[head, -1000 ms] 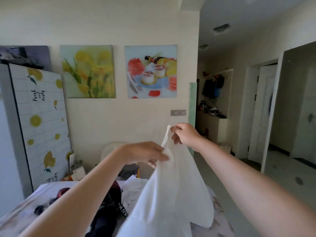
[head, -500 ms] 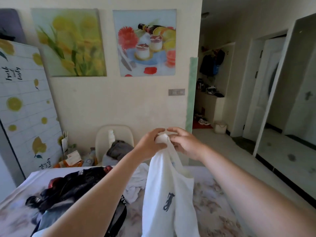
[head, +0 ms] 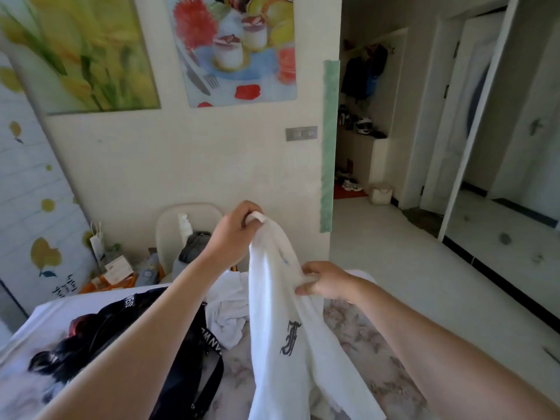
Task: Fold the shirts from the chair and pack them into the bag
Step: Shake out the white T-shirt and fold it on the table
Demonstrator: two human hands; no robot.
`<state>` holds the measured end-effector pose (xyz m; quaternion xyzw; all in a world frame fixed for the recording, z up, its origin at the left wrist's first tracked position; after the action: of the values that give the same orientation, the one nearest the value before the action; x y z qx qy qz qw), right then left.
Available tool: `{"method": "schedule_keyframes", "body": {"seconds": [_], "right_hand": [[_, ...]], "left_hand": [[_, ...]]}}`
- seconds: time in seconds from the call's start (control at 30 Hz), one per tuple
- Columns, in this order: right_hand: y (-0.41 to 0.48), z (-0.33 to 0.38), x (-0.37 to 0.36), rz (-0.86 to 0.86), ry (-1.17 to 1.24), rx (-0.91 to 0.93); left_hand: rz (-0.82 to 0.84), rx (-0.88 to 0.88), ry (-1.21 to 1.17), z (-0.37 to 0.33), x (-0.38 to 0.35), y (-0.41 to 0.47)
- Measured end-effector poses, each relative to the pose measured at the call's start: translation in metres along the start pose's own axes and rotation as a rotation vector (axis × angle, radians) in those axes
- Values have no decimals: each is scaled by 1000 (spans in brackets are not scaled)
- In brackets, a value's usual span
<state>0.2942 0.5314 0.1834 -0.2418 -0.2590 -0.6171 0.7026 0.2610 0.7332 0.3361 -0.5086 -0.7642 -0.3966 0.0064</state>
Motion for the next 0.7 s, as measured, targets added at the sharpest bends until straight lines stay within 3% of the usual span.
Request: {"method": "schedule_keyframes", "body": {"seconds": [0.1, 0.3, 0.43, 0.53, 0.7], "right_hand": [[14, 7, 19, -193, 168, -31], [24, 15, 64, -444, 522, -163], [13, 23, 94, -591, 475, -130], [-3, 50, 124, -711, 391, -29], [-36, 95, 165, -682, 282, 104]], "left_hand": [[-131, 16, 36, 14, 22, 15], [-52, -39, 274, 30, 32, 34], [28, -107, 598, 14, 44, 38], [-37, -164, 803, -16, 62, 39], [-188, -114, 505, -59, 100, 34]]}}
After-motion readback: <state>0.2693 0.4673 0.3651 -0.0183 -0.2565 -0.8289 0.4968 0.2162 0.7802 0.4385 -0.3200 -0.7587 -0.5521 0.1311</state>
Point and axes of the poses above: each hand's wrist, its own y-axis towards the middle knuckle, its own x-axis out of the back of the hand, z = x × y, the point moved 8 cm from there along y, towards the middle knuckle, and after that the axes turned 14 degrees about -z, right-handed, at the moved point
